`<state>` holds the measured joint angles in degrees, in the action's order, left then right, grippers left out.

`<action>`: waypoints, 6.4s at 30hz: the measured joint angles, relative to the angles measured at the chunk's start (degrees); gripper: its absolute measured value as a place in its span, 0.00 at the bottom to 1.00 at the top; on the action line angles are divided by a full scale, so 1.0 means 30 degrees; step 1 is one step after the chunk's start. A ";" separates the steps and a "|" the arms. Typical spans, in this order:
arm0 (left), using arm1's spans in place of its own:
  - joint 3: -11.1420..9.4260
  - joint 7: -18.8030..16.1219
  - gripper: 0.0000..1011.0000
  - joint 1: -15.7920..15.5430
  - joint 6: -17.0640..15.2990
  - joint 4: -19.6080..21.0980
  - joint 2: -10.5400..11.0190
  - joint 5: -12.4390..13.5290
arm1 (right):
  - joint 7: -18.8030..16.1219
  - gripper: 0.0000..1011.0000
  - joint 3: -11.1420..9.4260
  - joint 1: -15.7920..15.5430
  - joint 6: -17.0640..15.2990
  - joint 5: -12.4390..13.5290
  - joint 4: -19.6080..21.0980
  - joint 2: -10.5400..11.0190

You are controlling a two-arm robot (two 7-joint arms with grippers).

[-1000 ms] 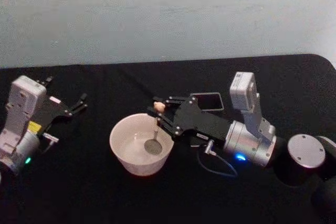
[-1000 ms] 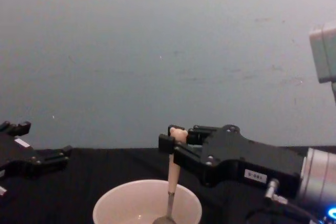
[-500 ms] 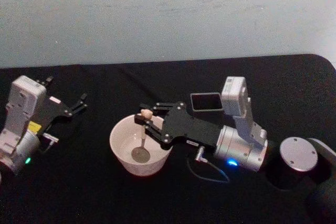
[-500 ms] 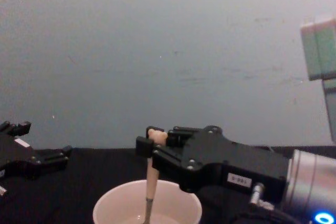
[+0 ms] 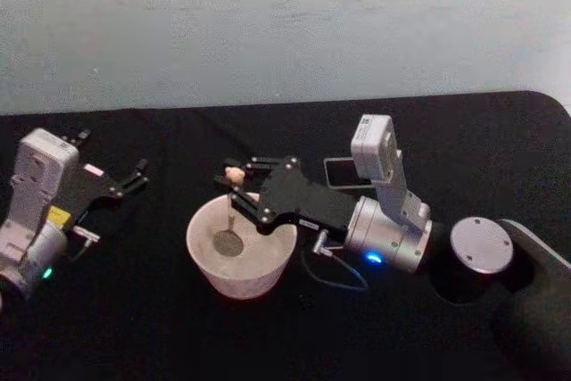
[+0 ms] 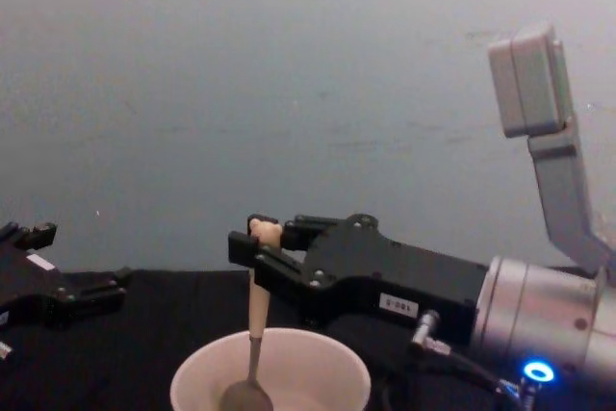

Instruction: Pick up the stirring spoon with one hand, stir inside the cup, then place it back in its original position.

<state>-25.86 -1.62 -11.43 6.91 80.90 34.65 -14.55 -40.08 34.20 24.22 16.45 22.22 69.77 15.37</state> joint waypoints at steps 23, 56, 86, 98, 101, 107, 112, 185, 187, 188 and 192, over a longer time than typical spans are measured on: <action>0.0000 0.0001 0.99 0.0000 -0.0001 0.0001 0.0000 -0.0001 | 0.0216 0.21 -0.0867 -0.0760 0.0084 -0.0094 0.0913 0.1090; 0.0001 0.0000 0.99 0.0000 0.0000 0.0001 0.0000 -0.0001 | -0.0003 0.21 0.0078 -0.0363 -0.0083 0.0091 0.0781 0.0307; 0.0000 0.0000 0.99 0.0000 0.0000 0.0001 0.0000 0.0000 | 0.0419 0.21 -0.1162 -0.1369 -0.0263 0.0050 0.1728 0.1485; -0.0001 0.0000 0.99 0.0000 0.0000 0.0000 0.0000 0.0000 | -0.0032 0.21 -0.0674 -0.1932 -0.0616 0.0452 0.2767 0.1697; 0.0001 0.0000 0.99 -0.0001 0.0000 0.0001 -0.0001 0.0000 | -0.0054 0.21 -0.0562 -0.1851 -0.0618 0.0463 0.2737 0.1600; 0.0000 0.0000 0.99 0.0000 0.0000 0.0002 0.0000 0.0000 | -0.0066 0.21 -0.0306 -0.1501 -0.0651 0.0469 0.2398 0.1214; 0.0001 0.0000 0.99 0.0000 0.0000 0.0001 0.0000 0.0000 | -0.0018 0.21 -0.0131 -0.1049 -0.0622 0.0377 0.1817 0.0786; 0.0001 0.0000 0.99 0.0000 -0.0001 0.0001 0.0000 0.0001 | 0.1120 0.21 -0.2737 -0.1147 -0.0553 0.1350 0.4768 0.2283; 0.0000 0.0000 0.99 0.0001 0.0000 0.0000 0.0000 0.0000 | 0.1175 0.21 -0.2892 -0.1195 -0.0532 0.1404 0.4923 0.2429; 0.0001 0.0000 0.99 0.0000 0.0000 0.0002 0.0000 0.0000 | 0.1190 0.21 -0.2969 -0.1222 -0.0520 0.1430 0.4993 0.2494; 0.0000 0.0000 0.99 0.0000 0.0000 0.0001 0.0000 0.0000 | 0.1307 0.21 -0.3387 -0.1399 -0.0492 0.1588 0.5360 0.2883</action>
<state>-25.86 -1.62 -11.43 6.91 80.90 34.65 -14.55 -36.16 24.04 20.02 14.98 26.98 85.86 24.01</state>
